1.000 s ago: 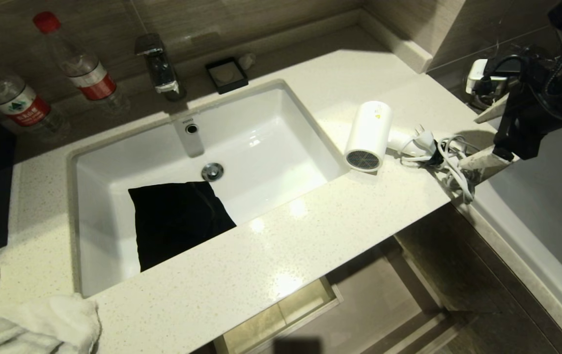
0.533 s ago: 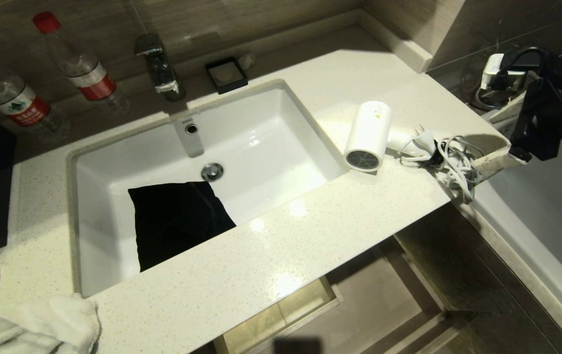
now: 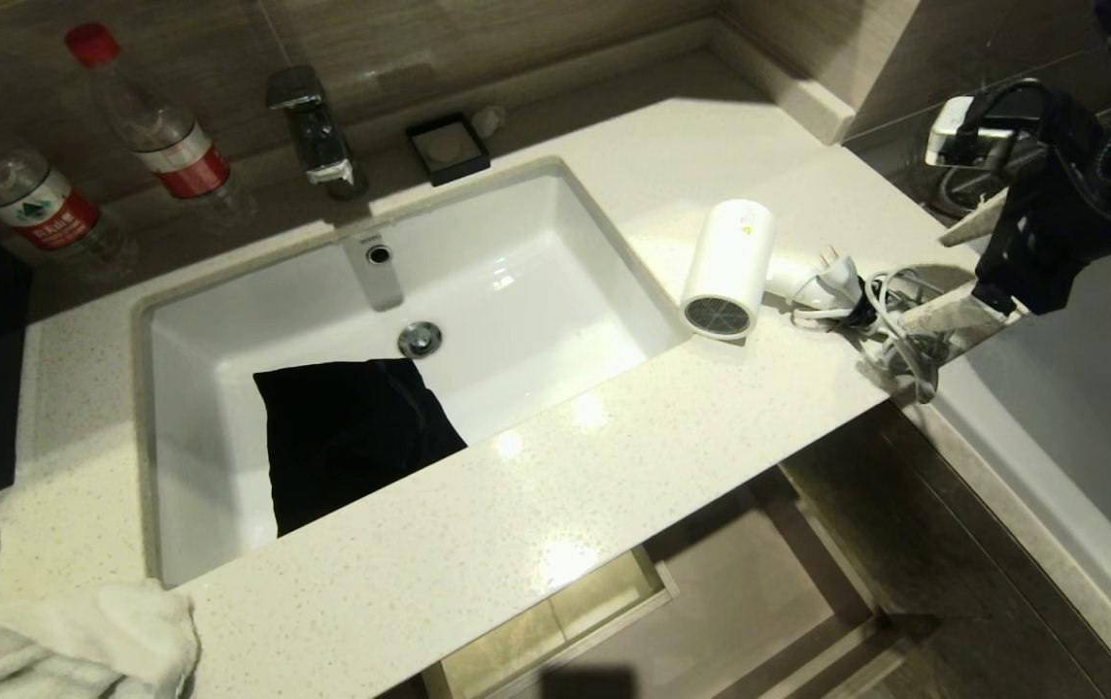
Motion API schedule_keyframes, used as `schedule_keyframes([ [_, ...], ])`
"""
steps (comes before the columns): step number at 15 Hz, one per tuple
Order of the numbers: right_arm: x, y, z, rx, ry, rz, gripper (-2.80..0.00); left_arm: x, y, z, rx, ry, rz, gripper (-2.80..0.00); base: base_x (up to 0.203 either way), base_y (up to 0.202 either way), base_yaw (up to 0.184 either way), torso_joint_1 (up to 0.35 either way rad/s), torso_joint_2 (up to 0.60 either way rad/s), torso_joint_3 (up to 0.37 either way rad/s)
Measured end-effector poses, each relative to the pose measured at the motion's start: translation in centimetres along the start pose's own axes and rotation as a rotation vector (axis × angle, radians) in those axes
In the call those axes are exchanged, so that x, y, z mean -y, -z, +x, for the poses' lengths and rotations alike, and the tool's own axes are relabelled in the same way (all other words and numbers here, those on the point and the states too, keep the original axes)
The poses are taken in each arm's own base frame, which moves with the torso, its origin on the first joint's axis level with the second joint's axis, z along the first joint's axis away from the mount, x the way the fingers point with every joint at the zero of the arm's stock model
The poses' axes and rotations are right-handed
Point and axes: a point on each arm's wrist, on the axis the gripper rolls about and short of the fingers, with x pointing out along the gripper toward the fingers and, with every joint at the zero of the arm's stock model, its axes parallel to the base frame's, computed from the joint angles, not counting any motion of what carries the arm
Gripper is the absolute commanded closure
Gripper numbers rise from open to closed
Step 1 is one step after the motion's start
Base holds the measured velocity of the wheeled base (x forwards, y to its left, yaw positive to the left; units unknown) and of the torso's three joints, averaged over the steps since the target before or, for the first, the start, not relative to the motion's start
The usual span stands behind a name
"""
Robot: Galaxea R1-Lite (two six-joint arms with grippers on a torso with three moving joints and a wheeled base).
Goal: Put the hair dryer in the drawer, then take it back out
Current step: Pick up the hairdryer
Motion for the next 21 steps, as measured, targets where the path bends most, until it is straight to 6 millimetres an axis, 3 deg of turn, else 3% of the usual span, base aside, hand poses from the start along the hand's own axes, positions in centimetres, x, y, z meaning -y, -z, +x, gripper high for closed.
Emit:
schedule_keyframes([
  [10, 0.9, -0.1, 5.2, -0.023, -0.02, -0.007, -2.8, 0.0, 0.0, 0.0, 0.0, 0.0, 0.0, 0.0, 0.0, 0.0, 0.0, 0.0, 0.0, 0.0],
  [21, 1.1, 0.4, 7.1, -0.05, -0.039, 0.002, -2.8, 0.0, 0.0, 0.0, 0.0, 0.0, 0.0, 0.0, 0.0, 0.0, 0.0, 0.0, 0.0, 0.0],
])
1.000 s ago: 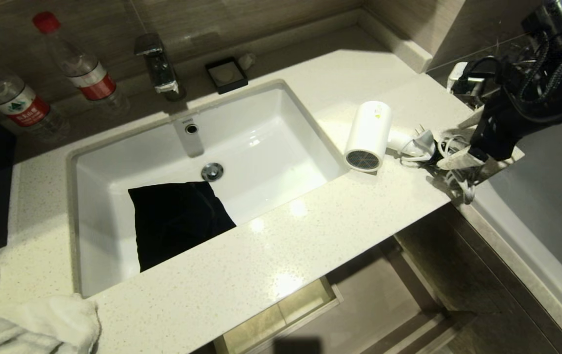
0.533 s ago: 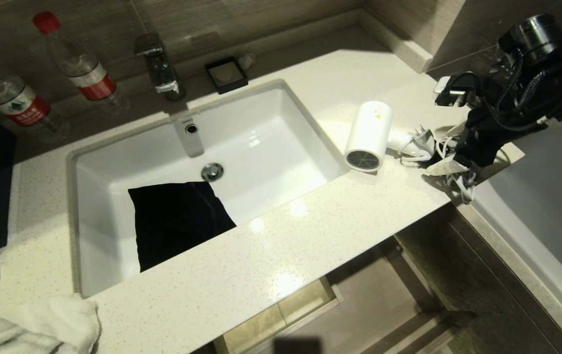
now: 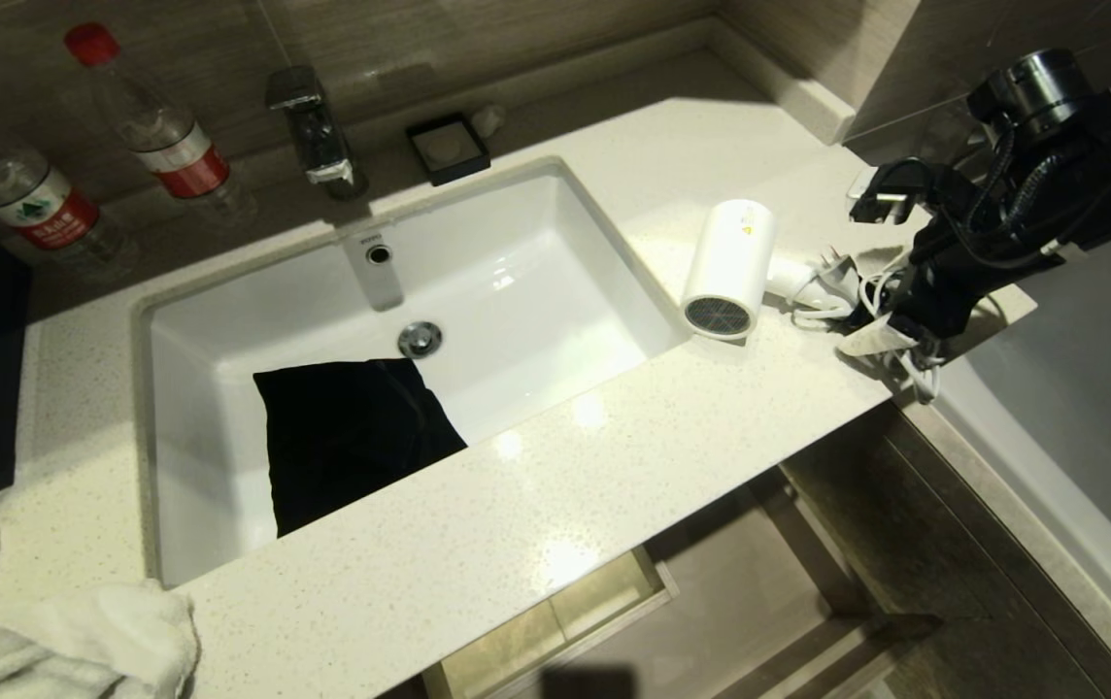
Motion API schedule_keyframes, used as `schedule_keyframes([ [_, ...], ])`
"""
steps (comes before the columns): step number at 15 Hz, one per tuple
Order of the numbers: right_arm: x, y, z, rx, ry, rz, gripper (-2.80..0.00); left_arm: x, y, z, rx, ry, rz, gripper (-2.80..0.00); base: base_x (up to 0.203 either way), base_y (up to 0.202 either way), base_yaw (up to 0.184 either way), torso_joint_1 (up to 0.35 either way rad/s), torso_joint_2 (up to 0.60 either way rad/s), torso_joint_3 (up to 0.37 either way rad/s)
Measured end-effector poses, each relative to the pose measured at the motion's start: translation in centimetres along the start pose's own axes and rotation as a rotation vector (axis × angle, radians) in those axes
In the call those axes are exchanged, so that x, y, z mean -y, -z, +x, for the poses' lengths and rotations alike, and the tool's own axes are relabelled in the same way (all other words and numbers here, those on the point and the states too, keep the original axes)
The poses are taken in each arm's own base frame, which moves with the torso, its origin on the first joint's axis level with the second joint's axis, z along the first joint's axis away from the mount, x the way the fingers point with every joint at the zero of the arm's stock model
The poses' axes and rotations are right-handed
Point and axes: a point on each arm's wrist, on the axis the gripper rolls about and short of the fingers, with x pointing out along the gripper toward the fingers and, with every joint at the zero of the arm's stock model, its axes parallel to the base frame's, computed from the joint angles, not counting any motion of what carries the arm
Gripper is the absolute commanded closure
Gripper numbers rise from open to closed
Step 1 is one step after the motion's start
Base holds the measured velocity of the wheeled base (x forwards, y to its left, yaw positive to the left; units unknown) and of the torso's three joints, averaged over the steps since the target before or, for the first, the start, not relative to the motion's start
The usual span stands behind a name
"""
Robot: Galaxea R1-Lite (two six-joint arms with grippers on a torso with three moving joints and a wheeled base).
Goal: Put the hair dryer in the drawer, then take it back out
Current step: Pick up the hairdryer
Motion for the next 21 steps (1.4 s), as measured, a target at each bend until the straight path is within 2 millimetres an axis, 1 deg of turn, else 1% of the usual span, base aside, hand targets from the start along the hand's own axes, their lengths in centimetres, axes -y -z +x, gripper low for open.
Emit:
schedule_keyframes([
  [6, 0.1, 0.3, 0.1, -0.017, -0.006, 0.008, -2.8, 0.0, 0.0, 0.0, 0.0, 0.0, 0.0, 0.0, 0.0, 0.0, 0.0, 0.0, 0.0, 0.0],
  [11, 0.0, 0.4, -0.9, -0.012, 0.003, 0.013, -2.8, 0.0, 0.0, 0.0, 0.0, 0.0, 0.0, 0.0, 0.0, 0.0, 0.0, 0.0, 0.0, 0.0],
  [17, -0.3, 0.8, -1.0, -0.04, -0.028, 0.016, -2.8, 0.0, 0.0, 0.0, 0.0, 0.0, 0.0, 0.0, 0.0, 0.0, 0.0, 0.0, 0.0, 0.0],
  [18, -0.3, 0.8, -1.0, -0.04, -0.029, 0.016, 0.0, 0.0, 0.0, 0.0, 0.0, 0.0, 0.0, 0.0, 0.0, 0.0, 0.0, 0.0, 0.0, 0.0],
  [21, -0.2, 0.9, -1.0, -0.042, -0.028, -0.001, 0.0, 0.0, 0.0, 0.0, 0.0, 0.0, 0.0, 0.0, 0.0, 0.0, 0.0, 0.0, 0.0, 0.0],
])
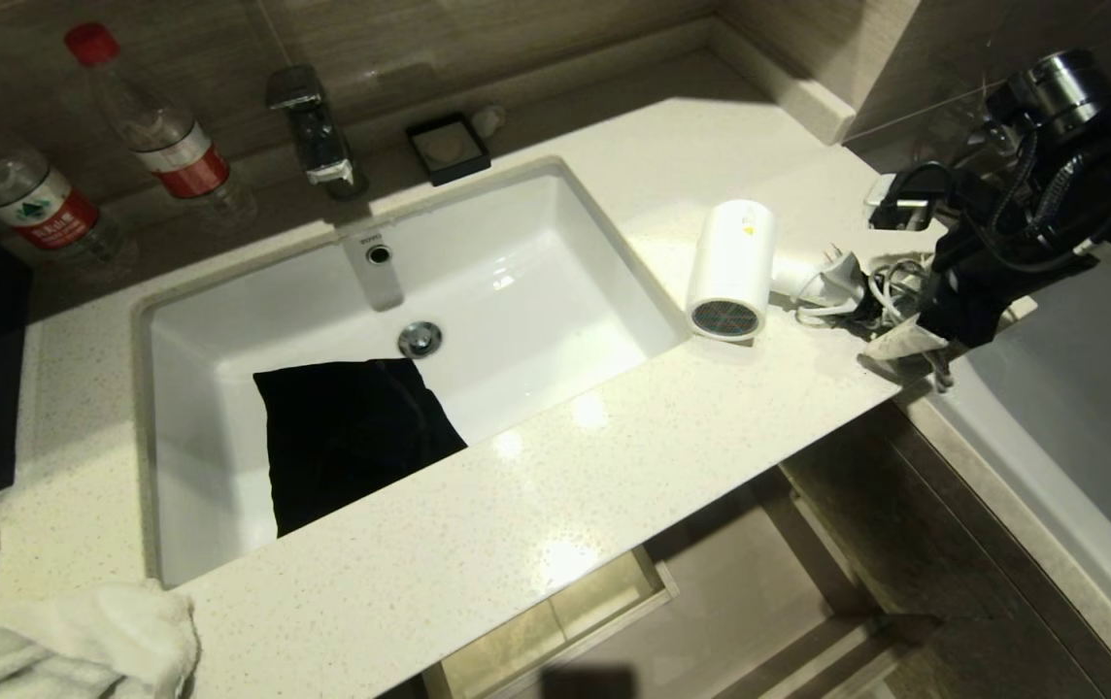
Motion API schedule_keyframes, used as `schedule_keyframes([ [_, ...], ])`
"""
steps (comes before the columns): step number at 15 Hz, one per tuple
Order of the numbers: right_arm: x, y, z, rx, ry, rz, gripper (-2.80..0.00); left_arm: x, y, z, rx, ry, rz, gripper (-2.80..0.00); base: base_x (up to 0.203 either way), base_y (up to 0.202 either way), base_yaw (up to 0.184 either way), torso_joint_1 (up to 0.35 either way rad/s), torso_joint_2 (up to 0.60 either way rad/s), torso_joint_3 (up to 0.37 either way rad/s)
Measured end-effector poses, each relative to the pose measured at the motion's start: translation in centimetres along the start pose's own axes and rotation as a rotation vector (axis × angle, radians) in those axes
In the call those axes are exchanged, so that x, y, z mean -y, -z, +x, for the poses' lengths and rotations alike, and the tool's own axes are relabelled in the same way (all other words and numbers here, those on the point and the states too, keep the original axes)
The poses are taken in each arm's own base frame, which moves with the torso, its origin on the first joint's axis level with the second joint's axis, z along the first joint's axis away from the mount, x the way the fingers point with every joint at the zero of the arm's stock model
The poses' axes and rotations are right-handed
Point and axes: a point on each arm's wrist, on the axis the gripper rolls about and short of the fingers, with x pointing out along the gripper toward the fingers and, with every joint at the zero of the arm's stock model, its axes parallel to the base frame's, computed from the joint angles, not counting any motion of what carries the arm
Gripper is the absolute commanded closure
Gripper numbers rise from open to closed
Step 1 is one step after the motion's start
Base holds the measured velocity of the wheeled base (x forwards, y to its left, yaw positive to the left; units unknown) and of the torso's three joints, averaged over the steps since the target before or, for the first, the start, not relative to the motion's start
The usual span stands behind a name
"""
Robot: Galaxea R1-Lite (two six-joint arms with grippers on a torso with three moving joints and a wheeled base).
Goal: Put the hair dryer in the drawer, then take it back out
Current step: Pick up the hairdryer
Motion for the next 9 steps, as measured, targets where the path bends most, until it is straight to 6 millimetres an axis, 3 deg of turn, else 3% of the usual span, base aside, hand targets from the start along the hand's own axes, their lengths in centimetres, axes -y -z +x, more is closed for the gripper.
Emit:
schedule_keyframes([
  [9, 0.15, -0.12, -0.16, 0.012, 0.018, 0.004, 0.0, 0.0, 0.0, 0.0, 0.0, 0.0, 0.0, 0.0, 0.0, 0.0, 0.0, 0.0, 0.0, 0.0],
])
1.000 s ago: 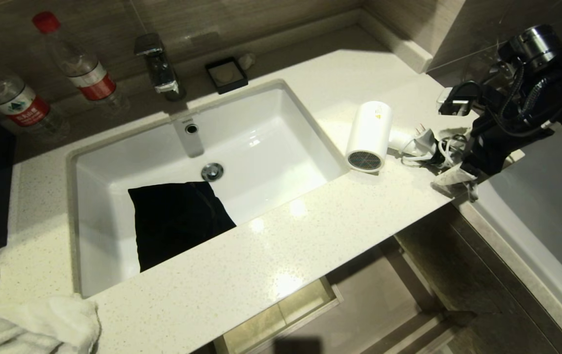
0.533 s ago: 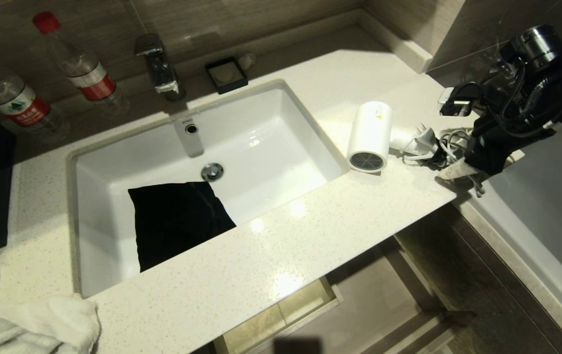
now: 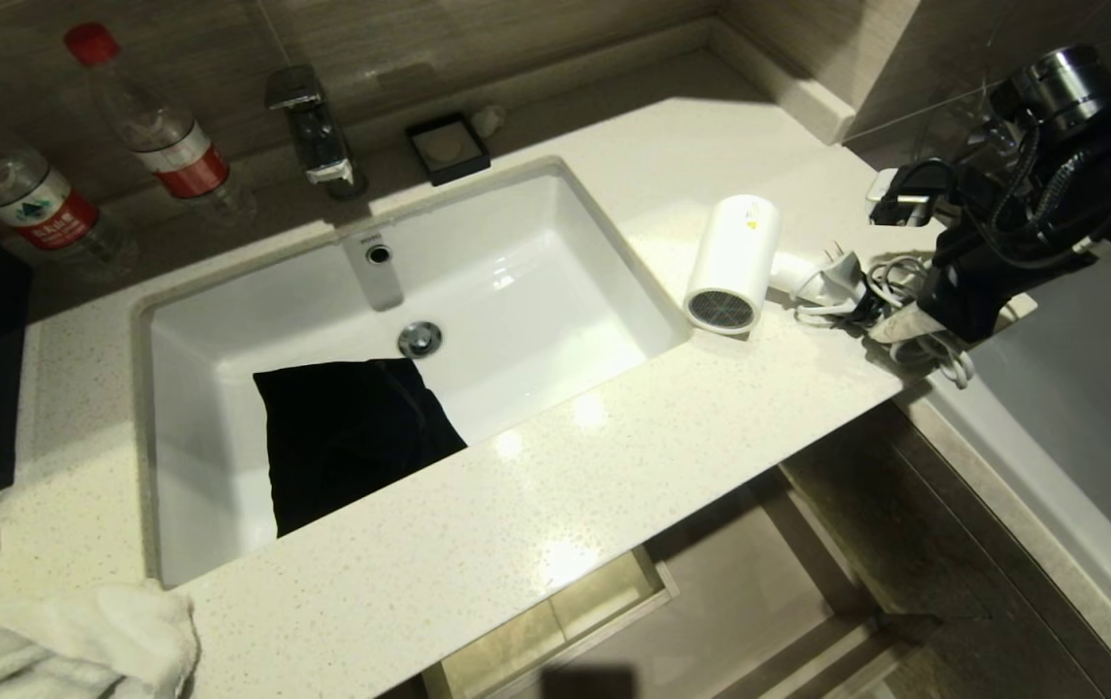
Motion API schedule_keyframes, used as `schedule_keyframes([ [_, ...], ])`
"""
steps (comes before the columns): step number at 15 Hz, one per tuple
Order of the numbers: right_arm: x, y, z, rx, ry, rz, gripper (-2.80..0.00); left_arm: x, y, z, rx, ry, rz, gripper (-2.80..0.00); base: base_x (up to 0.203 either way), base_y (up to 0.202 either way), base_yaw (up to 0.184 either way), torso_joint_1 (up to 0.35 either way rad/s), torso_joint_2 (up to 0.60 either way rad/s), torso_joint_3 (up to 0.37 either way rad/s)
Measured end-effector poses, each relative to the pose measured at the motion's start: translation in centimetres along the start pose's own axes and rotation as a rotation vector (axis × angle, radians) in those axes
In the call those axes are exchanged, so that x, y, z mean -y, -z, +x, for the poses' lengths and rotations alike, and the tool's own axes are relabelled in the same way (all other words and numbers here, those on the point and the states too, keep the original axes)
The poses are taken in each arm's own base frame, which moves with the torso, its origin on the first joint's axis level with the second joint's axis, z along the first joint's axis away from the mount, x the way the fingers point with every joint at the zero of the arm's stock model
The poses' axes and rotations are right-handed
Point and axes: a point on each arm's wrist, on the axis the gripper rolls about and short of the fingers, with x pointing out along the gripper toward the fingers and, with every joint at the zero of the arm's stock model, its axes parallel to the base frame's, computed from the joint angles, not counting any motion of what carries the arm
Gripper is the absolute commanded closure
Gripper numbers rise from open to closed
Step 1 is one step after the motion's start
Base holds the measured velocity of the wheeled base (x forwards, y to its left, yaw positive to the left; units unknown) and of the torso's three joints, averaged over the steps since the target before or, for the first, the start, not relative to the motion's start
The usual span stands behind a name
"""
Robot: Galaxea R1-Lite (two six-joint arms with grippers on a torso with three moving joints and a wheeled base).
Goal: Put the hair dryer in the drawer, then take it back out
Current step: Pick up the hairdryer
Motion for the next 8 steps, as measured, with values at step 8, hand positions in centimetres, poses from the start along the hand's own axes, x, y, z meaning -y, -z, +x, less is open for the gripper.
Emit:
schedule_keyframes([
  [8, -0.3, 0.1, -3.0, 0.026, 0.038, 0.0, 0.0, 0.0, 0.0, 0.0, 0.0, 0.0, 0.0, 0.0, 0.0, 0.0, 0.0, 0.0, 0.0, 0.0],
])
